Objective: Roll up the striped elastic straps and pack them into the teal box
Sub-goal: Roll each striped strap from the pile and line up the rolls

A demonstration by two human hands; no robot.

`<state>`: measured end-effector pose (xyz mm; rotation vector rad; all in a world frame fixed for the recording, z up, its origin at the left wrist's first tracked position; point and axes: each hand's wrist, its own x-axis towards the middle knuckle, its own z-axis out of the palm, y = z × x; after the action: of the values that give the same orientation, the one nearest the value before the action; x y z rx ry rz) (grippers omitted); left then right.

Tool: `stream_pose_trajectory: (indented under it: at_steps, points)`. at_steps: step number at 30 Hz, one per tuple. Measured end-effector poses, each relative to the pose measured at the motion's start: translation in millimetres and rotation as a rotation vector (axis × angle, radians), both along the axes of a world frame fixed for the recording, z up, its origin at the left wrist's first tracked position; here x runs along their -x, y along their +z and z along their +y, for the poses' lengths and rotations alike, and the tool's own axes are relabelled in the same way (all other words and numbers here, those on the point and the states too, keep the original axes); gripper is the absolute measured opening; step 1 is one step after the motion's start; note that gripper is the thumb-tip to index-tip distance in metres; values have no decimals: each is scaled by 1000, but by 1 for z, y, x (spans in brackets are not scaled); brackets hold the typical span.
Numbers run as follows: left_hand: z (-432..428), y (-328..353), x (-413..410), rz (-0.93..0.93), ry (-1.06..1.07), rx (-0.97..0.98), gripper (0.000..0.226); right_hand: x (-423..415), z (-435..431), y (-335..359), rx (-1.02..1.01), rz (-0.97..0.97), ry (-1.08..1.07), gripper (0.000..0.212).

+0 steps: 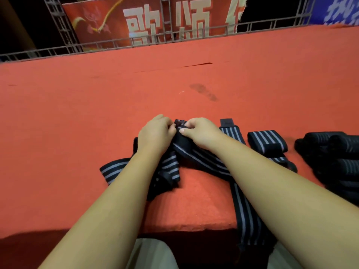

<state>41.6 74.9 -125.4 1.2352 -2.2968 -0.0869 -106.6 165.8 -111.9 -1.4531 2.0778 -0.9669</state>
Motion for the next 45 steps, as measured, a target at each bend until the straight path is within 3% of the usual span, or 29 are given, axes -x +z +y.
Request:
stream_pose_trajectory:
  at_steps: [9,12,15,17,22,27,37,40,45]
  points:
    - [-15,7,-9,409,285,-236,35,1,18,14,-29,54,22,13]
    - [-65,-17,-31,482,445,-311,43,10,28,20,-11,92,-44,8]
    - [-117,-46,-45,560,471,-417,43,24,39,25,17,71,-80,8]
    - [-79,-17,-41,584,429,-434,37,26,45,28,35,24,-67,9]
    - [23,43,-21,488,214,-326,30,22,49,29,85,-223,-151,13]
    - [45,26,-9,-111,-26,-326,19,25,50,32,153,-366,-250,15]
    - [54,-7,-5,-387,-128,-243,48,13,44,63,350,-533,-252,20]
    - [52,1,-12,-205,-134,-390,37,12,46,101,452,-528,-219,23]
    - [58,41,-20,638,-164,-900,32,0,63,131,399,-380,-101,22]
